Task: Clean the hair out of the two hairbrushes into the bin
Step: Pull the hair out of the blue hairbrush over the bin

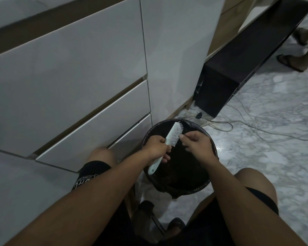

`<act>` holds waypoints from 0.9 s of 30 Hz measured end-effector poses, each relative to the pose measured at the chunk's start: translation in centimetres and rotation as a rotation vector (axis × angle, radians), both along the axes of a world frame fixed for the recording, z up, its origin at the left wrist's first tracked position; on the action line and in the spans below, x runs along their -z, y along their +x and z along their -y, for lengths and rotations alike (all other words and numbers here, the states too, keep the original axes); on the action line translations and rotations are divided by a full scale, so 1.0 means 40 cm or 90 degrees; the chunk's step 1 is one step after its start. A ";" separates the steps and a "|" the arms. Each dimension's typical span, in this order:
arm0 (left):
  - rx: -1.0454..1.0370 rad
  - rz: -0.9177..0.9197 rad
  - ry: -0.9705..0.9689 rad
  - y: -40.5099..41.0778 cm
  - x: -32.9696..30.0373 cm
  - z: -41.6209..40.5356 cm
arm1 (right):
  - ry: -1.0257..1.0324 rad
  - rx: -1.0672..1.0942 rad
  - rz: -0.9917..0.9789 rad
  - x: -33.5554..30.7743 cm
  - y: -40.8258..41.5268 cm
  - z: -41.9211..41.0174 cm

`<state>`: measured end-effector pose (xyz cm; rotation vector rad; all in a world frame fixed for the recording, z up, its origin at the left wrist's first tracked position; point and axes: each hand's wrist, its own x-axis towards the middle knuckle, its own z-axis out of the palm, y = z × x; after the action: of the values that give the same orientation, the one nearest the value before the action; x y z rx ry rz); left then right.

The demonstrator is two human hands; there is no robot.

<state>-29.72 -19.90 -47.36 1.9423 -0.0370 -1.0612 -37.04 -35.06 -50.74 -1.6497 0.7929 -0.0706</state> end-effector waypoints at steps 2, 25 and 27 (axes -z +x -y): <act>0.008 -0.006 -0.015 -0.005 -0.008 0.001 | -0.012 -0.028 0.021 -0.024 0.004 -0.021; 0.096 0.199 0.015 -0.012 -0.093 -0.083 | -0.021 0.126 -0.034 -0.132 0.040 -0.016; 0.098 0.208 0.006 -0.012 -0.103 -0.089 | -0.034 0.070 -0.046 -0.154 0.046 -0.022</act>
<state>-30.20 -16.33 -43.25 2.1295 -0.3676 -0.8304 -35.18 -34.17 -44.56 -1.6654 0.9444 -0.1102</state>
